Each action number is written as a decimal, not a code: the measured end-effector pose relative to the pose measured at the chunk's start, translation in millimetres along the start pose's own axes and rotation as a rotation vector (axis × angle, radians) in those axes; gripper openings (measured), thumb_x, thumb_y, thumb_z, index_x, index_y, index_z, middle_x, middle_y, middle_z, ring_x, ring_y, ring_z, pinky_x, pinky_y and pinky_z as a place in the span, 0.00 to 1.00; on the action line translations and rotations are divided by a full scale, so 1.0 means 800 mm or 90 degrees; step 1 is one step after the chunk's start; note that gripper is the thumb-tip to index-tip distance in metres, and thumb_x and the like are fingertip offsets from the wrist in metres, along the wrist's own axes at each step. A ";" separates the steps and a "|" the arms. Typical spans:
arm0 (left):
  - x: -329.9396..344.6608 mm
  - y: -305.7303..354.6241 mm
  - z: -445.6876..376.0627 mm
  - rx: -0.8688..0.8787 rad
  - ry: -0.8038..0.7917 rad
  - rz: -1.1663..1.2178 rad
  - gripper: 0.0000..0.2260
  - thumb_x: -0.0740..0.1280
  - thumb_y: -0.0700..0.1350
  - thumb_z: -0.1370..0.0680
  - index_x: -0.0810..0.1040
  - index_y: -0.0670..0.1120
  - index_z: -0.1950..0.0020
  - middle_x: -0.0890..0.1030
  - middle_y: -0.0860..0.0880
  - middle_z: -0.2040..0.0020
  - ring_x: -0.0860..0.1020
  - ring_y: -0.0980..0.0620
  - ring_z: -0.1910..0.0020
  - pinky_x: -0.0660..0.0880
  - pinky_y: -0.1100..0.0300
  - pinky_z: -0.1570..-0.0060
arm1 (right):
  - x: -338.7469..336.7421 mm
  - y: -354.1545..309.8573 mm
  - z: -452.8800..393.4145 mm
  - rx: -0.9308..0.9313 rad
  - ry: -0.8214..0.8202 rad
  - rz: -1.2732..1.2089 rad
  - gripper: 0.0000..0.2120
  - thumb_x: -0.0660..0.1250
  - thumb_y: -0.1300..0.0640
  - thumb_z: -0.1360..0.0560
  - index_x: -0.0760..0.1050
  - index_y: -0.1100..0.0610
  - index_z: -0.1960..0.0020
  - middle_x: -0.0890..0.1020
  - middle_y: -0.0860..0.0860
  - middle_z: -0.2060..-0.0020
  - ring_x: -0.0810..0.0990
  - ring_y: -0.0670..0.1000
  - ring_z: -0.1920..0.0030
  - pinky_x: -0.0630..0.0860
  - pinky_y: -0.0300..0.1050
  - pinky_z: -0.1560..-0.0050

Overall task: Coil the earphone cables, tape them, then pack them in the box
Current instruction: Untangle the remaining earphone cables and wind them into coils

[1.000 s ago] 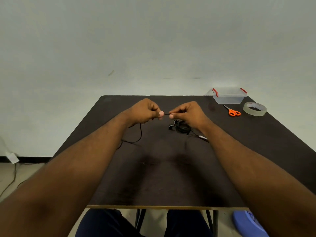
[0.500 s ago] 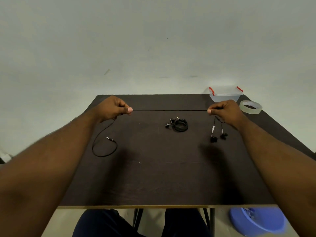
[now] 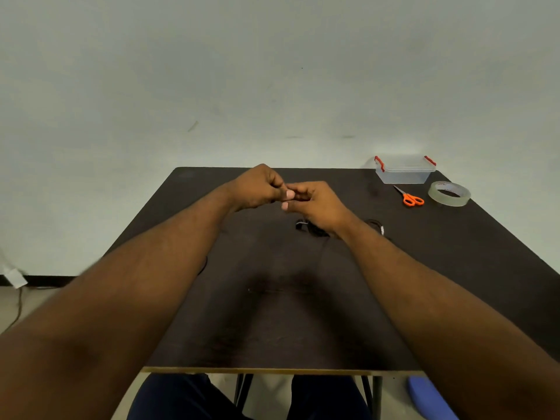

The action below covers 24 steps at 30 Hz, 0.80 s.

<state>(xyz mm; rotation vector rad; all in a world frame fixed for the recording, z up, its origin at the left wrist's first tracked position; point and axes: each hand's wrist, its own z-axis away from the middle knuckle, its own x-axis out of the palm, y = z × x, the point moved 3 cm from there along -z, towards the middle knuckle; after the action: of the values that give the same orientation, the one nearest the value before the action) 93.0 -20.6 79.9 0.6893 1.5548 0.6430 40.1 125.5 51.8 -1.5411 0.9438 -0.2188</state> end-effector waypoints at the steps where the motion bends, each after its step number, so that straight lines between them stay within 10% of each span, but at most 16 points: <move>1: -0.003 0.000 0.002 -0.002 0.004 0.006 0.13 0.72 0.49 0.25 0.82 0.42 0.63 0.68 0.56 0.80 0.61 0.58 0.80 0.61 0.67 0.78 | -0.007 0.001 0.001 -0.009 0.038 0.010 0.13 0.72 0.66 0.28 0.81 0.60 0.44 0.86 0.57 0.54 0.84 0.51 0.53 0.79 0.40 0.50; 9: -0.063 -0.046 0.037 -0.016 0.096 0.001 0.10 0.70 0.49 0.24 0.84 0.43 0.59 0.75 0.58 0.76 0.67 0.61 0.77 0.66 0.72 0.73 | -0.101 0.023 0.011 0.031 0.139 0.134 0.05 0.74 0.59 0.28 0.83 0.49 0.59 0.85 0.47 0.62 0.82 0.39 0.61 0.75 0.29 0.56; 19: -0.108 -0.103 0.070 -0.097 0.173 0.008 0.09 0.73 0.53 0.28 0.85 0.49 0.62 0.75 0.41 0.66 0.63 0.55 0.74 0.62 0.63 0.75 | -0.175 0.063 0.036 0.106 0.212 0.188 0.02 0.73 0.59 0.28 0.84 0.55 0.56 0.85 0.48 0.63 0.78 0.34 0.68 0.70 0.31 0.64; 24: -0.093 -0.085 0.061 -0.075 0.189 -0.013 0.08 0.72 0.49 0.25 0.84 0.47 0.63 0.79 0.58 0.73 0.71 0.65 0.78 0.65 0.72 0.75 | -0.157 0.080 0.034 0.168 0.163 0.206 0.19 0.74 0.57 0.29 0.79 0.57 0.39 0.85 0.54 0.52 0.80 0.45 0.58 0.74 0.37 0.55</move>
<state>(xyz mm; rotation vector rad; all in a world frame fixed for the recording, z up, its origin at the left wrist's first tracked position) 142.2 -120.9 74.7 0.5044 1.7768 0.8436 -51.5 234.7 35.2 -1.1173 1.2966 -0.3000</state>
